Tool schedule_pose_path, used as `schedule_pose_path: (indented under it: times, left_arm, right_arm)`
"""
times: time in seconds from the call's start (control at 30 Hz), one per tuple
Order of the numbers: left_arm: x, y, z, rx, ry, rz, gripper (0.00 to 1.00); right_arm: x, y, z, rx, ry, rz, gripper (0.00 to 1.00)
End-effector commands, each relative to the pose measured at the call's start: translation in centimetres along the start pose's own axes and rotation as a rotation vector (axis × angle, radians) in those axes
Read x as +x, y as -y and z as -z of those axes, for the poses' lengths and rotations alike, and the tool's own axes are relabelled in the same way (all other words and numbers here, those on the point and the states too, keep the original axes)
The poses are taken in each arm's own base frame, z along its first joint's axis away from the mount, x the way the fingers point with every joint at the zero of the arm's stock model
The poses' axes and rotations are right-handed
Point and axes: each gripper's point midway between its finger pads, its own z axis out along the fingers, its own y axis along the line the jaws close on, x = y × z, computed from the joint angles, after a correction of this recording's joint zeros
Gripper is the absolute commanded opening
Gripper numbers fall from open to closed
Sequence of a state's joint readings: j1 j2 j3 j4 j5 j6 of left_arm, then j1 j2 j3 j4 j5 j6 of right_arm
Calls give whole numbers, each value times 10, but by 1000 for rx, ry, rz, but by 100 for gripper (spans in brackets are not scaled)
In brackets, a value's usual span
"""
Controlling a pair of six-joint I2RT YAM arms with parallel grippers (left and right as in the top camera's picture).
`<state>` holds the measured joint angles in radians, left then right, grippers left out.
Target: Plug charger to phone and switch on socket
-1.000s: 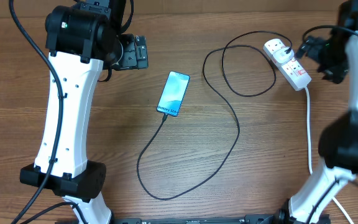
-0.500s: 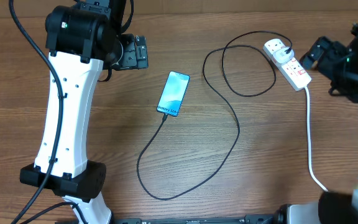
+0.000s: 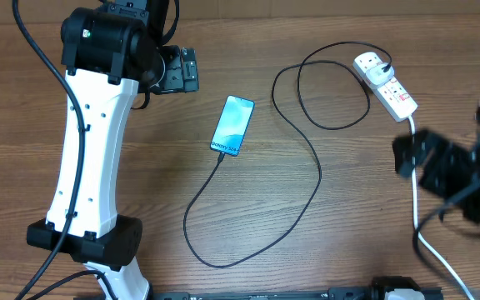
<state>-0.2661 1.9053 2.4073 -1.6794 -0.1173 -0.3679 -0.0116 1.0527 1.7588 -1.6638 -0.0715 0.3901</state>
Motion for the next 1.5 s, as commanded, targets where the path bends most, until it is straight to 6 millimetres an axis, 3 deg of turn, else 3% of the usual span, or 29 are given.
schedule_pose_path:
  times: [0.0,0.17,0.33,0.53,1.47]
  left_arm:
    - [-1,-5,-3,-20,-1,18,100]
    - [-1,-5,-3,-20,-1,18,100]
    - [-1,-5,-3,-20,-1,18,100]
    - [-1,-5,-3,-20,-1,18,100]
    - [-1,-5,-3,-20,-1,18,100]
  right_arm:
    - [22,9,10,-6,9,2,100]
    - [42,15,18,-33,18,25,100]
    - [46,16,19,-38,24,69,100]
    - [54,-1,21,-138,-23,67,100]
    - [54,-1,21,-139,-23,67,100]
